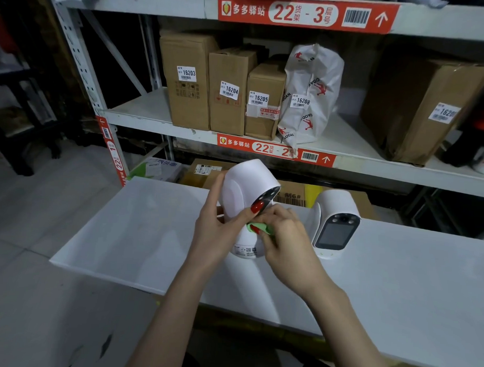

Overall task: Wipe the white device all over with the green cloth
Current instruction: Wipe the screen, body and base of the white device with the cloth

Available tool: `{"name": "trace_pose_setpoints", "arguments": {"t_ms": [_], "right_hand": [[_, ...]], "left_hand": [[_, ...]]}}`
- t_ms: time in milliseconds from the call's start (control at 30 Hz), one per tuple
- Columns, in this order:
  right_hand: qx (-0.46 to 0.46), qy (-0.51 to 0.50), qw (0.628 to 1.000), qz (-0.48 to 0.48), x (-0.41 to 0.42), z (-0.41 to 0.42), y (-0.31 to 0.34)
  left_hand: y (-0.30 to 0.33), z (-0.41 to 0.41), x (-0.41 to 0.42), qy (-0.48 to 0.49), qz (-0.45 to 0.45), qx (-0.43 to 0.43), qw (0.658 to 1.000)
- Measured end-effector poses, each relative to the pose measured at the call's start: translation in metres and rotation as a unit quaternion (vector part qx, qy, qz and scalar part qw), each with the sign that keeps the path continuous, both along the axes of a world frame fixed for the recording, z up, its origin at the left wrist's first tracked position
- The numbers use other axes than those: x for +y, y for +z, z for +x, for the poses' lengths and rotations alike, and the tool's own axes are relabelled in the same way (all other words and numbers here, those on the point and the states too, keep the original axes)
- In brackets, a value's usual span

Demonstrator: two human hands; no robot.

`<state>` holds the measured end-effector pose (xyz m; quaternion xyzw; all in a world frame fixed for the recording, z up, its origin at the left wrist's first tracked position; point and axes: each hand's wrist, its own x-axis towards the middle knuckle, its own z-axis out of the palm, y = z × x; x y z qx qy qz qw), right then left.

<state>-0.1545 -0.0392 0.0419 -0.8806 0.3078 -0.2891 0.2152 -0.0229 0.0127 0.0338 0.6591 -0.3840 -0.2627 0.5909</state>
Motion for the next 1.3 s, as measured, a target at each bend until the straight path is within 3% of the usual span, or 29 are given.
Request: {"name": "trace_pose_setpoints", "arguments": {"t_ms": [100,233,300,367,500,733,833,1100,1300], "right_hand": [[0.008,-0.004,1.000,-0.005,0.000,0.001,-0.003],[-0.101,0.029,0.981,0.161,-0.001,0.000,0.006],[-0.133,0.026,0.970,0.200,0.000,-0.002,0.011],[-0.110,0.030,0.979,0.171,0.000,-0.004,0.011],[0.007,0.013,1.000,0.020,-0.004,-0.004,0.005],[0.097,-0.027,0.988,-0.120,-0.013,-0.008,0.000],[0.096,-0.030,0.982,-0.158,-0.013,-0.009,0.000],[0.055,-0.033,0.983,-0.170,-0.012,-0.013,0.007],[0.038,-0.006,0.997,-0.065,-0.009,-0.006,-0.001]], "left_hand": [[0.000,-0.001,0.000,-0.005,0.002,-0.003,1.000],[0.002,0.001,0.001,0.001,0.003,0.009,1.000],[0.004,0.001,0.002,0.001,-0.001,0.018,1.000],[0.005,0.001,0.003,0.003,0.000,0.016,1.000],[0.003,-0.003,0.003,-0.004,0.013,0.012,1.000],[0.001,-0.005,0.002,0.000,0.014,0.030,0.999],[0.003,-0.005,0.001,0.009,0.013,0.045,0.999],[0.004,-0.005,0.002,0.011,0.018,0.036,0.999],[0.006,-0.006,0.003,0.003,0.013,0.026,1.000]]}}
